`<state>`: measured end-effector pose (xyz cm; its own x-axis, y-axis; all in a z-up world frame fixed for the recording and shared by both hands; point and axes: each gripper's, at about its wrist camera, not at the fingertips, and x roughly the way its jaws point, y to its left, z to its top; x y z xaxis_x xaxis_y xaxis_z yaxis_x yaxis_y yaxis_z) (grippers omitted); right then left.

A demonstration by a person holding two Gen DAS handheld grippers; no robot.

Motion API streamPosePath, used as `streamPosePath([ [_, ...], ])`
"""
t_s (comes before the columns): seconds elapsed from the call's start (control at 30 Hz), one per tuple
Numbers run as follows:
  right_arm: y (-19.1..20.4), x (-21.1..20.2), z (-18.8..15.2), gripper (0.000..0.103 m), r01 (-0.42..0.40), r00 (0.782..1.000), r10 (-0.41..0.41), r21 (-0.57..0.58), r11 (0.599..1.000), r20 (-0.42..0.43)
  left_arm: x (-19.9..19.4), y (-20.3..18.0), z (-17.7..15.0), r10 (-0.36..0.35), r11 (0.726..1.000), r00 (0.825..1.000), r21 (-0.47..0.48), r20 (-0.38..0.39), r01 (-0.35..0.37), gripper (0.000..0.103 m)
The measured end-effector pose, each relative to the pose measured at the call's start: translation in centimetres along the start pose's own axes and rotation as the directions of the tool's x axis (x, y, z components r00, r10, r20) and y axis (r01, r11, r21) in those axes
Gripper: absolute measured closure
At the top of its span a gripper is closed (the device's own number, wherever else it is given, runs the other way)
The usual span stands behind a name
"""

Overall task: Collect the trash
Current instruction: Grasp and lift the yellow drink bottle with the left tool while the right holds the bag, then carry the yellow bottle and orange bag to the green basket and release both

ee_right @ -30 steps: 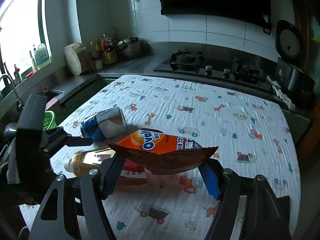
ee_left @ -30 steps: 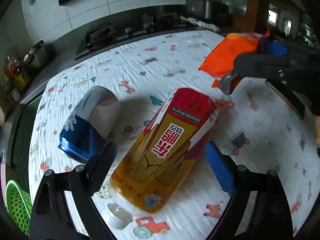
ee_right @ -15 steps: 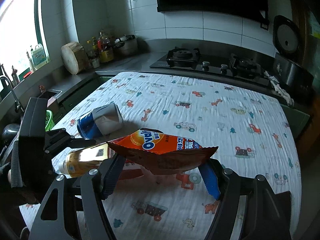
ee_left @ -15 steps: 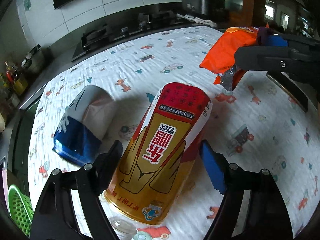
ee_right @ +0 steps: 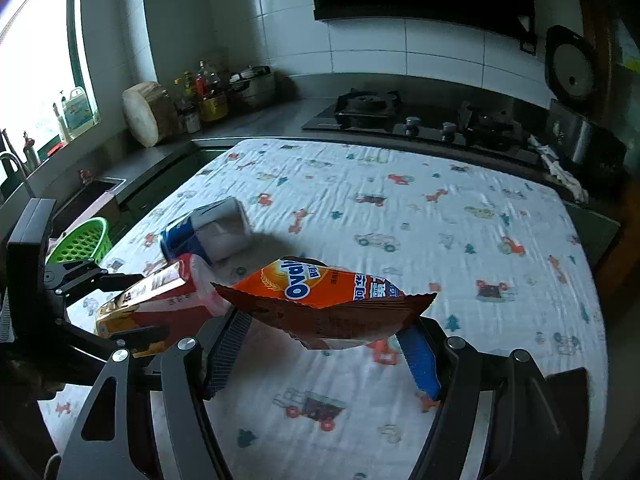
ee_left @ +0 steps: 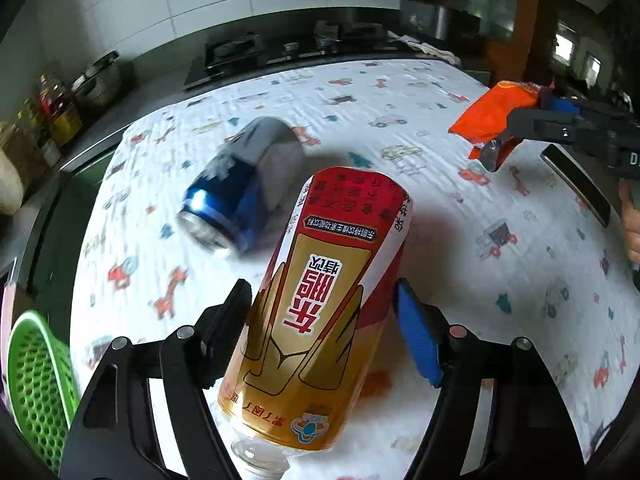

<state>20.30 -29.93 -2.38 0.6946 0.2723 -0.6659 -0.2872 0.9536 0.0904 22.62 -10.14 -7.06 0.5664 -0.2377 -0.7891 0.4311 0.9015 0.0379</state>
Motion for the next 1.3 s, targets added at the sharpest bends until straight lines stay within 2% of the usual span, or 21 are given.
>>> streamPosePath([
  [0.43,5.8,1.3,0.6,0.035,-0.067,0.998,0.066,-0.066,0.996,-0.020,-4.4,5.9,-3.6,0.059,0.991,0.998,-0.124,0.031,-0.055,0.034],
  [0.73,11.4,2.2,1.5,0.035,-0.123,0.992,0.120,-0.131,0.984,-0.031,-7.2,10.8,-5.9,0.113,0.971,0.993,-0.216,0.042,-0.101,0.034],
  [1.1,17.1,3.5,2.4,0.035,-0.177,0.984,0.171,-0.192,0.965,-0.050,-8.9,15.0,-7.8,0.094,0.940,0.993,-0.334,0.066,-0.066,0.034],
  [1.3,19.8,4.3,3.0,0.035,-0.210,0.978,0.202,-0.215,0.954,-0.060,-10.3,18.3,-8.8,0.104,0.910,0.991,-0.410,0.080,-0.062,0.034],
])
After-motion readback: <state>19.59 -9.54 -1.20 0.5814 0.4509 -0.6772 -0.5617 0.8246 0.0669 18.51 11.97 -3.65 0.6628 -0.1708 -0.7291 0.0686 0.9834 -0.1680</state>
